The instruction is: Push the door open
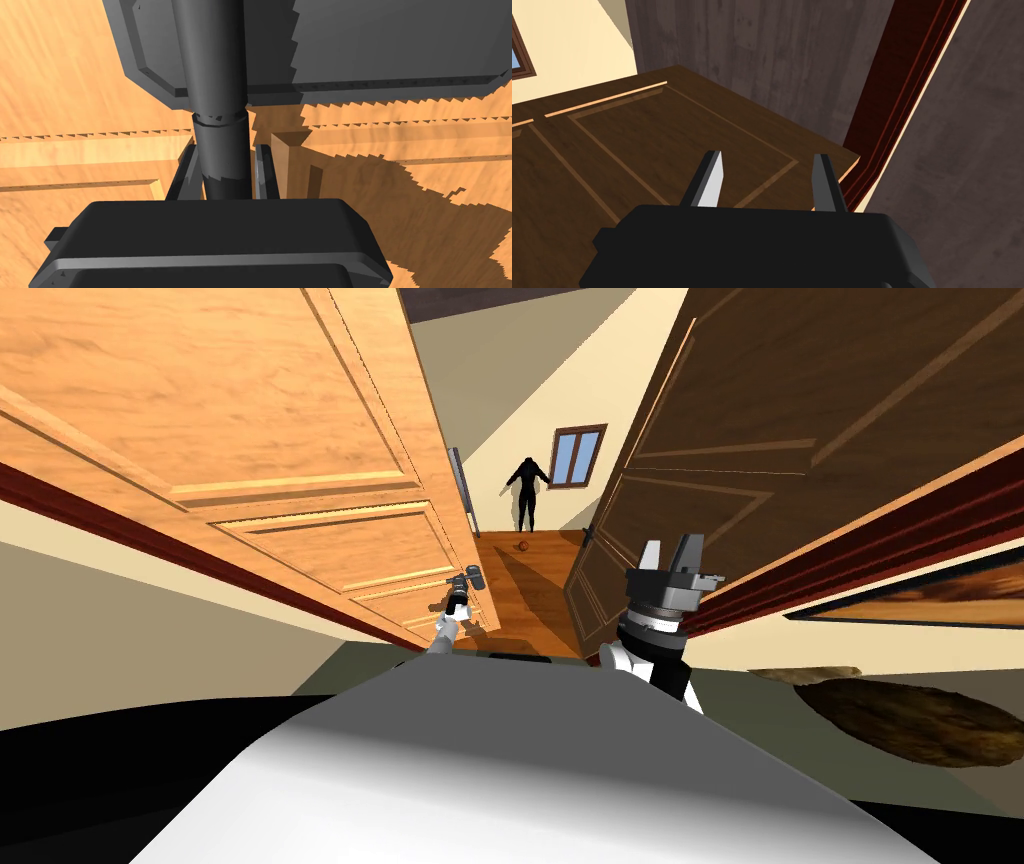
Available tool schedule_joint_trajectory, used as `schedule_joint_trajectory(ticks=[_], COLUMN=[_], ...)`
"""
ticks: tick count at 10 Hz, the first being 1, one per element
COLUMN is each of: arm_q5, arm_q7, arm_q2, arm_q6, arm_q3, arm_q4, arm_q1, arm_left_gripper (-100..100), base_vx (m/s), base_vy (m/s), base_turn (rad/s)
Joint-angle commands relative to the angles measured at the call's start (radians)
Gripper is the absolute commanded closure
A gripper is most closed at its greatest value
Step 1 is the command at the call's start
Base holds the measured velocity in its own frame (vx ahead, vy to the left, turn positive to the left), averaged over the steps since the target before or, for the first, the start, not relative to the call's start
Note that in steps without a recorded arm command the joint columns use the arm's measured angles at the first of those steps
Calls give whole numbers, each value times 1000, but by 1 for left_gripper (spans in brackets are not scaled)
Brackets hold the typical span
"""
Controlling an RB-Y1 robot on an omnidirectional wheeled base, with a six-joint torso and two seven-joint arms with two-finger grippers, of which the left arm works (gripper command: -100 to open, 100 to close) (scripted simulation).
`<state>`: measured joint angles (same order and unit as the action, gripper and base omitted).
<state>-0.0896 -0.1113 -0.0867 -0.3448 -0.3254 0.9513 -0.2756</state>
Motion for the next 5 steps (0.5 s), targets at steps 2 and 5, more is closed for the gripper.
schedule_joint_trajectory(ticks=[2,5], arm_q5=[-8,-15], arm_q7=[-9,-15], arm_q2=[-10,-10], arm_q6=[-2,-1], arm_q3=[-43,-73], arm_q4=[23,22], arm_q1=[12,12], arm_left_gripper=[100,100], base_vx=[199,163], base_vy=[-71,-62], base_turn=[75,62])
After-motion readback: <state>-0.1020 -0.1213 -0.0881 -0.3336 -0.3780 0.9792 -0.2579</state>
